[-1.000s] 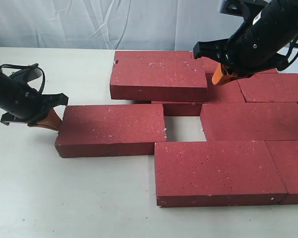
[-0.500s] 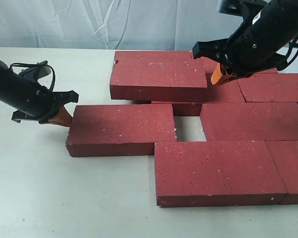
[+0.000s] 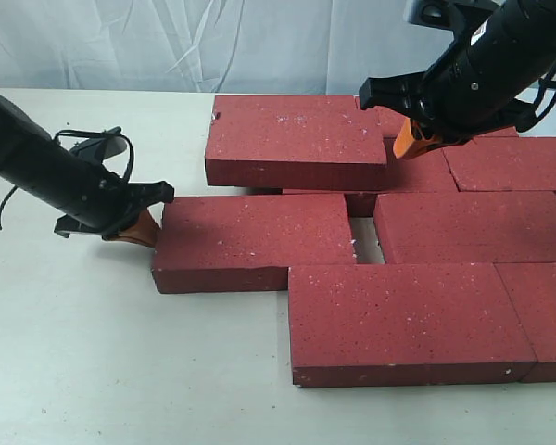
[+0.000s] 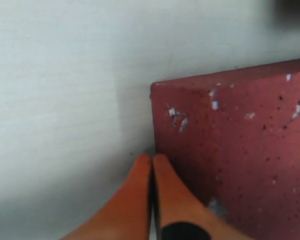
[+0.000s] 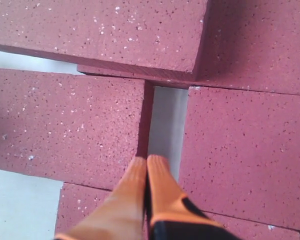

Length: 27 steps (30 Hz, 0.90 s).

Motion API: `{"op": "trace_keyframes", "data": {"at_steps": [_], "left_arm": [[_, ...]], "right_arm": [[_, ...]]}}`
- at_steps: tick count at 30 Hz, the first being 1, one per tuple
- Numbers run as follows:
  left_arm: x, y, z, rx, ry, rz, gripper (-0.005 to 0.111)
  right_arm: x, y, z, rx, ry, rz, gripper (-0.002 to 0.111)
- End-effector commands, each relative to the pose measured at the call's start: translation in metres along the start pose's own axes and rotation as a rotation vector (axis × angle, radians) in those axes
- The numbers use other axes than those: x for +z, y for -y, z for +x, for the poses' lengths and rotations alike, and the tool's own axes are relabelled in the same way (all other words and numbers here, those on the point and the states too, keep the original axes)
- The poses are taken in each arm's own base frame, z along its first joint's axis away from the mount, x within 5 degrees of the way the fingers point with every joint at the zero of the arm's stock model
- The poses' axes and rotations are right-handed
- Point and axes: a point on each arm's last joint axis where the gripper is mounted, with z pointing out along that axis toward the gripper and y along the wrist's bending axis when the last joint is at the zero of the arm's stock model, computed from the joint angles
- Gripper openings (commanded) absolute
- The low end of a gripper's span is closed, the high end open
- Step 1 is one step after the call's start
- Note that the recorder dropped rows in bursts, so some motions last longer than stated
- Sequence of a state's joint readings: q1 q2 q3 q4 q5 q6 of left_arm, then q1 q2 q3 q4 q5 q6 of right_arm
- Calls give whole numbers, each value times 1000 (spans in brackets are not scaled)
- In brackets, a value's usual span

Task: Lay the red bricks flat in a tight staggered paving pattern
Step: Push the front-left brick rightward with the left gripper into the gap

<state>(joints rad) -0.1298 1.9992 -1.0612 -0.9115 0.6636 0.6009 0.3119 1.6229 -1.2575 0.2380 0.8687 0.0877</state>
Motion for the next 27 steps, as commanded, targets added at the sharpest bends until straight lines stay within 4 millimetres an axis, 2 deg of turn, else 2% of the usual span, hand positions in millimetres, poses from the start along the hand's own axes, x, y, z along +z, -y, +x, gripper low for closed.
{"op": "trace_keyframes", "data": {"at_steps": [1,13,27], "left_arm": [[-1,8,-7,9,12,29,0],[6,25,-2,39,-8,51,0],[6,31,-4,54,20,111,0]], "right_arm": [[-3,2,-1,-3,19,2,-1],[-3,2,-1,-3,19,2,-1],[-3,2,-1,-3,19,2,-1]]}}
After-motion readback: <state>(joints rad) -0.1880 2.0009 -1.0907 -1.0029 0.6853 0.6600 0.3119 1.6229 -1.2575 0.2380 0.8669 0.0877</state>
